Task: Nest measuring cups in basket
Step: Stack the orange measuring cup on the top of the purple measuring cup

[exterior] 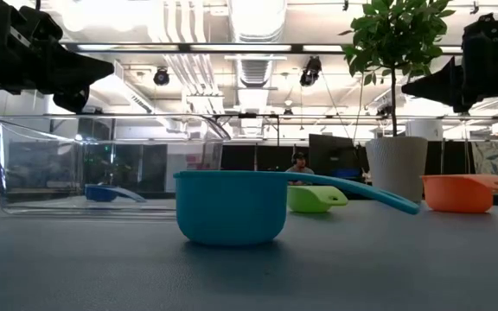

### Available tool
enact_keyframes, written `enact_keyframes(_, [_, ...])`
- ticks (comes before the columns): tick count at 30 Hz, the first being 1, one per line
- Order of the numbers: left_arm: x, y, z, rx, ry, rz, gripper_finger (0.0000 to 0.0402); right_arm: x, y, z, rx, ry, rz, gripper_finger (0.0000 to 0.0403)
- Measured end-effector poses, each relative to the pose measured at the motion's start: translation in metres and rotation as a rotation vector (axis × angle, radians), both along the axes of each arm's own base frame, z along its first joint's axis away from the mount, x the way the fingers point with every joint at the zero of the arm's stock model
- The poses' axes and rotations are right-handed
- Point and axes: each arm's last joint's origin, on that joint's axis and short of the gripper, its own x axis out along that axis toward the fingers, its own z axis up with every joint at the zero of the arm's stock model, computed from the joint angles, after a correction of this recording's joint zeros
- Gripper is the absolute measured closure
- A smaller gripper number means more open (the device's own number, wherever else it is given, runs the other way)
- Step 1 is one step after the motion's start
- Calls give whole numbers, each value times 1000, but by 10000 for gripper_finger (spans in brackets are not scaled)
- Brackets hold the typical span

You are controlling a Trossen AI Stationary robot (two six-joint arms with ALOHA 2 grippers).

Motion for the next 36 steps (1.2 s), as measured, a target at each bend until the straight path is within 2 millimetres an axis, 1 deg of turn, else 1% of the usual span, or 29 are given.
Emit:
enact_keyframes(4, [0,0,0,-17,-6,-2,402,1,0,-1,-3,20,-1,394])
enact_keyframes(15, [1,0,0,9,-2,0,401,2,0,0,-4,31,0,394])
enact_keyframes(17, [1,0,2,10,-13,12,395,2,0,0,-5,31,0,394])
enact_keyframes(20, [1,1,16,13,-23,32,370,2,0,0,-4,30,0,394])
enact_keyframes(24, [5,2,45,61,-12,74,316,2,0,0,-4,29,0,394])
enact_keyframes(26, [11,3,58,83,23,103,287,2,0,1,-5,28,1,394])
enact_keyframes(29, [26,4,76,104,85,121,245,2,0,1,-5,29,1,394])
enact_keyframes(32, [51,4,93,113,154,117,214,2,0,1,-4,27,1,394])
enact_keyframes(36, [91,5,114,166,262,109,193,2,0,1,-3,27,1,394])
